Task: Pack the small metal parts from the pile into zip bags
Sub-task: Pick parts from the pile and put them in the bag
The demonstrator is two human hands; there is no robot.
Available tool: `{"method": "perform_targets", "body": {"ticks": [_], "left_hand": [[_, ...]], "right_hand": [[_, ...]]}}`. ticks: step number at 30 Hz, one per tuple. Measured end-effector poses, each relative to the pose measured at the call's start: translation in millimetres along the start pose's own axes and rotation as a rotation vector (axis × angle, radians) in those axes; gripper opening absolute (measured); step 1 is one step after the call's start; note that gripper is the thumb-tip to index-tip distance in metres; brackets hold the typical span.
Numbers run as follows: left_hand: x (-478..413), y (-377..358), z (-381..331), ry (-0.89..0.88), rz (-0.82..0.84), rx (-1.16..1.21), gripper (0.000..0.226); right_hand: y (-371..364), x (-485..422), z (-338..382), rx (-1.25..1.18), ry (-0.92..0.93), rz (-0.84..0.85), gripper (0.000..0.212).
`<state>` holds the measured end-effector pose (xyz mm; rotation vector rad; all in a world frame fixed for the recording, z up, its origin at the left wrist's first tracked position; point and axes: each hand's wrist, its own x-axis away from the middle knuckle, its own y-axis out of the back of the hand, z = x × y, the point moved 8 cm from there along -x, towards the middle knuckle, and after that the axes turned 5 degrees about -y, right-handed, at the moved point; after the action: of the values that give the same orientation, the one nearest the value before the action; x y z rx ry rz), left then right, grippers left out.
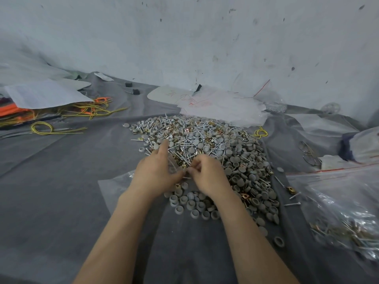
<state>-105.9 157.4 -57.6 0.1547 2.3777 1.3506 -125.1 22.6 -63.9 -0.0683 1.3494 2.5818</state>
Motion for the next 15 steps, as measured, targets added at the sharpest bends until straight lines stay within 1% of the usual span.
{"method": "perform_targets", "body": {"ticks": [2,4,7,9,15], "left_hand": [[0.3,8.6,-2.3,-0.013,-0.101,0.063,0.094],[-2.8,9.9,-6.7,-0.031,-0.140,0.097,0.095],[-9.4,-0.7,-14.4,-0.055,-0.097,0.089,0.097],[-8.5,-8.4,-14.7,-0.054,-0.078,0.061,0.099],[0.7,-27.4,0.8,-0.017,0.024,-0.047,0.119]], "right_hand": [[11.6,-4.6,-9.8,-0.199,-0.068,-0.057,0.012],[19.6,-7.5,-18.8,-0.330,-0.118,-0.095,0.009],[23.3,-8.7,-26.4,-0.386,-0.141,-0.106,0.003],[23.5,-8.4,-27.6,-0.394,-0.134,-0.101,0.005],[27.4,-7.0,-28.1,-0.469,-0.116,-0.117,0.014]]}}
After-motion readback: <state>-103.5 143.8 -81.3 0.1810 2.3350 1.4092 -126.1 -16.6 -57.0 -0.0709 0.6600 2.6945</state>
